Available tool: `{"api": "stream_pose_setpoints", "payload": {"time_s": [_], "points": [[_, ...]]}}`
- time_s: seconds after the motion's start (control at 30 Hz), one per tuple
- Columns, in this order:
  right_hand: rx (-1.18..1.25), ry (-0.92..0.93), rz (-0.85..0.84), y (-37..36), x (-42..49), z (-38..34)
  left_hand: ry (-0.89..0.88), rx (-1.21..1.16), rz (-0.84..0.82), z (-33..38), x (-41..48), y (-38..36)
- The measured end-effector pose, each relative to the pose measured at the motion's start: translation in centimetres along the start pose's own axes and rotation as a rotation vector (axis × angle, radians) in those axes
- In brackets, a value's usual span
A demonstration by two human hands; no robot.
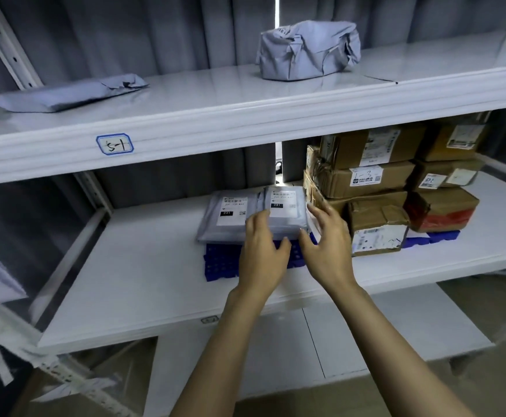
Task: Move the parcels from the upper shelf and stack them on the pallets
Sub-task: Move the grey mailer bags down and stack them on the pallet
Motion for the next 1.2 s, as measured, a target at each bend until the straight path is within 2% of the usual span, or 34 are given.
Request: {"api": "stream_pose_setpoints", "payload": {"time_s": [0.33,0.57,0.7,0.87,1.2], "points": [[0.101,0.451,0.171,8.4,-0.7,-12.0,-0.476,0.187,0.195,12.3,-1.8,10.0],[0.117,0.645,0.181,10.0,1.2,-21.1,-0.611,0.428,0.354,17.2,0.1,16.5],[0.096,0.702,0.118,8.5,2.6,-24.9,-0.580,0.551,0.387,16.7,2.7,19.8],[0.030,0.722,0.004,4.5,3.9,-28.9,-0.456,0.693,0.408,14.3,7.3,23.6],[-0.111,0.749,-0.252,-6.9,5.5,-35.3,-0.178,0.777,0.459,7.6,15.4,31.8]]}}
Point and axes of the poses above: each hand's wrist, its own x-axis towards the middle knuckle, its own y-axis out of the back of the hand, z = x × y, the point moved 10 cm from there along x, towards the middle knuckle, and after that the axes turned 10 degrees about z, right-handed, at the moved point
